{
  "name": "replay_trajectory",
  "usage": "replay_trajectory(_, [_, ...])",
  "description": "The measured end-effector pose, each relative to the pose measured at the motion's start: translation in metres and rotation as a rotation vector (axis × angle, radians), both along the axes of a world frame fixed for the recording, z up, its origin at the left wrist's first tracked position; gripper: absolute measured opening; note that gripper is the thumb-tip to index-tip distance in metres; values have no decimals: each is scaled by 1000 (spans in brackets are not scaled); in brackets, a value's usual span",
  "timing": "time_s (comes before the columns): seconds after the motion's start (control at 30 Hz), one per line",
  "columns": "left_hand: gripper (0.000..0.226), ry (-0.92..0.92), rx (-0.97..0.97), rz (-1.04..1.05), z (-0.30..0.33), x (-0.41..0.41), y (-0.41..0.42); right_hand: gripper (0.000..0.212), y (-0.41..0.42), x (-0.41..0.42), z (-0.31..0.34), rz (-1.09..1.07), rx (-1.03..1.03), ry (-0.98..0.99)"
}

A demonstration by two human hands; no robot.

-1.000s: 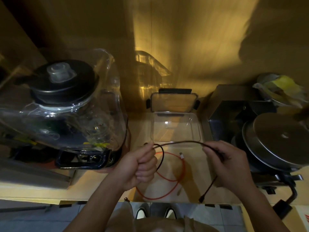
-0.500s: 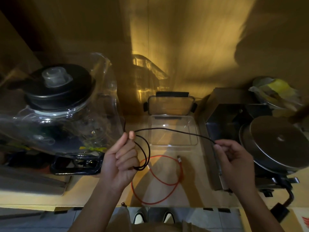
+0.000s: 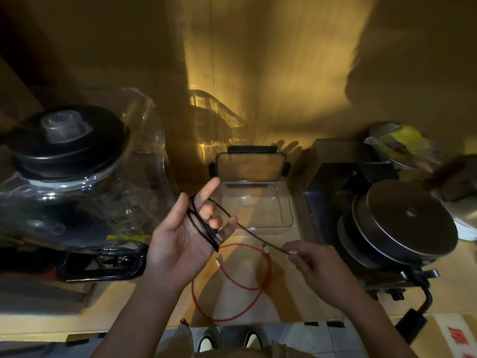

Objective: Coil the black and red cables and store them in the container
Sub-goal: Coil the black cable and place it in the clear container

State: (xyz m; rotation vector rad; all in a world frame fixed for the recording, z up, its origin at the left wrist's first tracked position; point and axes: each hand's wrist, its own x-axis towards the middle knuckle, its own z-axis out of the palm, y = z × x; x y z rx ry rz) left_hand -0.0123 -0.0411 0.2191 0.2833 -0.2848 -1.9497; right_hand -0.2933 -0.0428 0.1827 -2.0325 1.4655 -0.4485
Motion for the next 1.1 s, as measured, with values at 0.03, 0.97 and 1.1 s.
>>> replay_trajectory(0.03, [54,-13,1,3,2,-2,-1,25,1,2,-1,47,46,12])
replay_trajectory(0.97, [27,-1380,-325,-13,-10,-21,1,16,10,20,38,337,142,-141])
replay_trajectory(1.1, [32,-1471,-502,-333,-25,-28,6,14,11,30,47,364,77,-166])
